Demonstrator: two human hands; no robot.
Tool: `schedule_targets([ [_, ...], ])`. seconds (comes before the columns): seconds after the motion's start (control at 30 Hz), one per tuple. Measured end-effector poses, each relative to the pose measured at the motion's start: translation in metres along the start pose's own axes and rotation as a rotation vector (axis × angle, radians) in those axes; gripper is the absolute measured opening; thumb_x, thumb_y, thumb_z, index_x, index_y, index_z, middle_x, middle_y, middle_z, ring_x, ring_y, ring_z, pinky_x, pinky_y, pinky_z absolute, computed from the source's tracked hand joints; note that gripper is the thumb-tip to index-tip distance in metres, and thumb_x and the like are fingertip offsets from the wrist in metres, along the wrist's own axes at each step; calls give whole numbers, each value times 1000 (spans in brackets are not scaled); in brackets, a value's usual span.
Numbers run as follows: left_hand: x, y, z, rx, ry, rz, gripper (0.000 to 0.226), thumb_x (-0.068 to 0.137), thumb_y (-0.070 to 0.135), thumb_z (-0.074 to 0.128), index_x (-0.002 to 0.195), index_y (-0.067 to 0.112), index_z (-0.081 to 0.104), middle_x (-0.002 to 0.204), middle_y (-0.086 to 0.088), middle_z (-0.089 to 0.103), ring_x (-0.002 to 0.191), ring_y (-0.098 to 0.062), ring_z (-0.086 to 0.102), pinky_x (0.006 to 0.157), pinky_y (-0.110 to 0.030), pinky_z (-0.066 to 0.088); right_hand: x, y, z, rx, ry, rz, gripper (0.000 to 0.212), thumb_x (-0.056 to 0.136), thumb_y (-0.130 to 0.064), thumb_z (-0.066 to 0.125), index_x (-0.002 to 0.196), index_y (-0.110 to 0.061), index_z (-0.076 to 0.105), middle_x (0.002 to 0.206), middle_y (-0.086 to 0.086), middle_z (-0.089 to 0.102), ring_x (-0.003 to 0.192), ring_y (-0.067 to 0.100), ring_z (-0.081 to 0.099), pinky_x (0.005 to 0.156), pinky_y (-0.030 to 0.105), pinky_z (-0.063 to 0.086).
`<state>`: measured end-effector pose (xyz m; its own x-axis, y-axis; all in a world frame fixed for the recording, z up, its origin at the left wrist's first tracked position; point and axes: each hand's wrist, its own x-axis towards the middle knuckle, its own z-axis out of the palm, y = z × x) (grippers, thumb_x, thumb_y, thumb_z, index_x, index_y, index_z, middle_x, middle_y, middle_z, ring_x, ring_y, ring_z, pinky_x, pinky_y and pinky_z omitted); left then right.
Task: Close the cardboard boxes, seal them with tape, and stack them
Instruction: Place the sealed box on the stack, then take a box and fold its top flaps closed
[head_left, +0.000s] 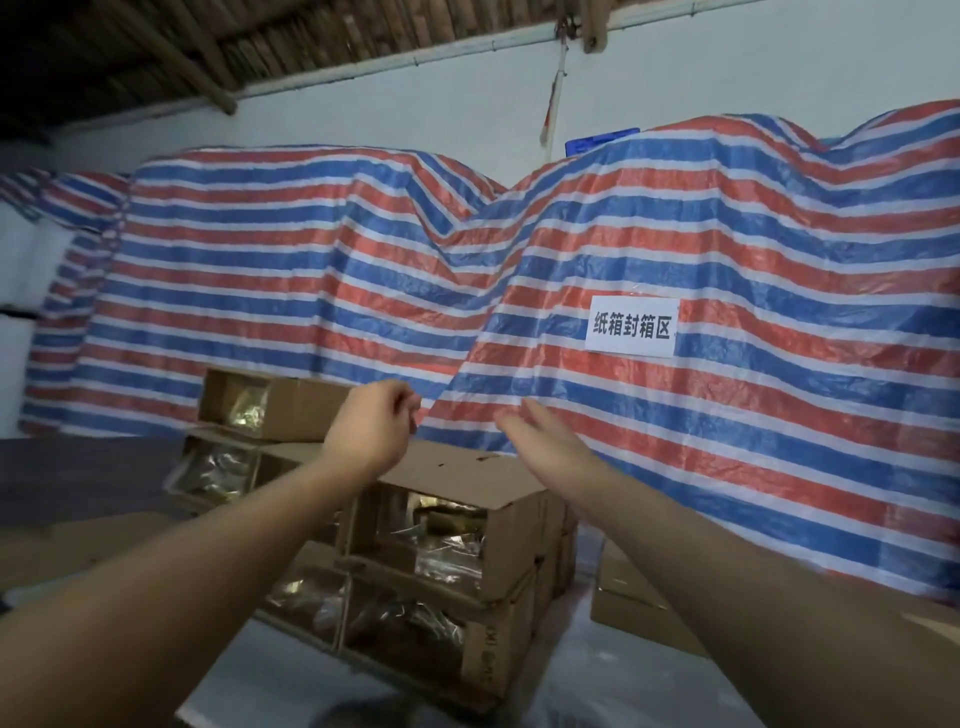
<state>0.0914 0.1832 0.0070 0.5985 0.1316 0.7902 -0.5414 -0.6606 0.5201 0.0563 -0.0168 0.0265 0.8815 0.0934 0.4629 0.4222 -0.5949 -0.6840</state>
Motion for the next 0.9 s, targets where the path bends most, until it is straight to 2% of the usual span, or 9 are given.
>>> schedule_targets([
  [0.13, 49, -58, -30, 309, 112, -86, 55, 102, 51, 29, 74, 15, 59, 67, -6, 61, 63, -23, 62, 65, -39, 55, 59, -29, 44, -40, -30, -92, 75, 97, -56, 47, 158, -37, 9, 163, -8, 26, 139, 21, 39, 109, 36, 39],
  [0.23, 78, -105, -45, 625, 195, 40, 36, 101, 40, 33, 83, 20, 56, 70, -2, 59, 61, -15, 57, 57, -34, 49, 103, -43, 73, -170, -80, -143, 82, 94, -58, 49, 159, -35, 4, 166, -4, 16, 149, 27, 26, 119, 49, 29],
  [0.3, 98, -136, -54, 832, 111, 64, 18, 95, 26, 53, 112, 22, 58, 105, -3, 65, 94, -20, 62, 85, -40, 52, 131, -51, 92, -243, -127, -169, 87, 94, -60, 49, 160, -32, 0, 168, -3, 9, 152, 28, 17, 122, 52, 21],
  [0.37, 119, -166, -61, 1026, -19, 10, 59, 89, 18, 63, 143, 22, 39, 142, -3, 50, 131, -26, 46, 109, -45, 36, 156, -59, 112, -299, -149, -176, 91, 93, -63, 49, 160, -30, -4, 169, -2, 6, 154, 28, 12, 122, 53, 17],
  [0.47, 141, -194, -67, 1079, -57, -23, 74, 89, 15, 62, 151, 22, 24, 154, -2, 36, 141, -26, 33, 115, -45, 28, 183, -71, 144, -296, -182, -229, 89, 93, -63, 51, 160, -30, 3, 168, 0, 10, 152, 30, 15, 122, 50, 21],
  [0.6, 160, -223, -67, 1150, -132, 41, 58, 90, 15, 60, 142, 26, 38, 145, 2, 47, 133, -21, 43, 108, -41, 33, 206, -79, 185, -281, -224, -322, 79, 94, -58, 56, 157, -37, 13, 164, -1, 22, 148, 30, 25, 116, 44, 27],
  [0.7, 168, -231, -65, 1088, -156, 30, 25, 94, 13, 53, 112, 29, 59, 113, 5, 65, 106, -20, 59, 90, -35, 42, 222, -79, 209, -308, -232, -291, 85, 91, -60, 58, 157, -38, 9, 166, -2, 15, 150, 30, 21, 116, 44, 26],
  [0.8, 170, -228, -63, 933, -135, 6, 21, 97, 13, 49, 97, 26, 66, 88, 3, 65, 84, -21, 61, 71, -31, 47, 228, -73, 226, -349, -242, -234, 98, 87, -65, 58, 158, -36, -3, 168, 1, 5, 152, 34, 14, 118, 49, 24],
  [0.9, 168, -212, -62, 857, -69, 67, 18, 98, 14, 50, 94, 22, 65, 87, 0, 65, 83, -24, 63, 72, -36, 51, 229, -70, 232, -269, -220, -210, 103, 82, -69, 59, 158, -36, -1, 167, 2, 9, 150, 36, 19, 117, 49, 28],
])
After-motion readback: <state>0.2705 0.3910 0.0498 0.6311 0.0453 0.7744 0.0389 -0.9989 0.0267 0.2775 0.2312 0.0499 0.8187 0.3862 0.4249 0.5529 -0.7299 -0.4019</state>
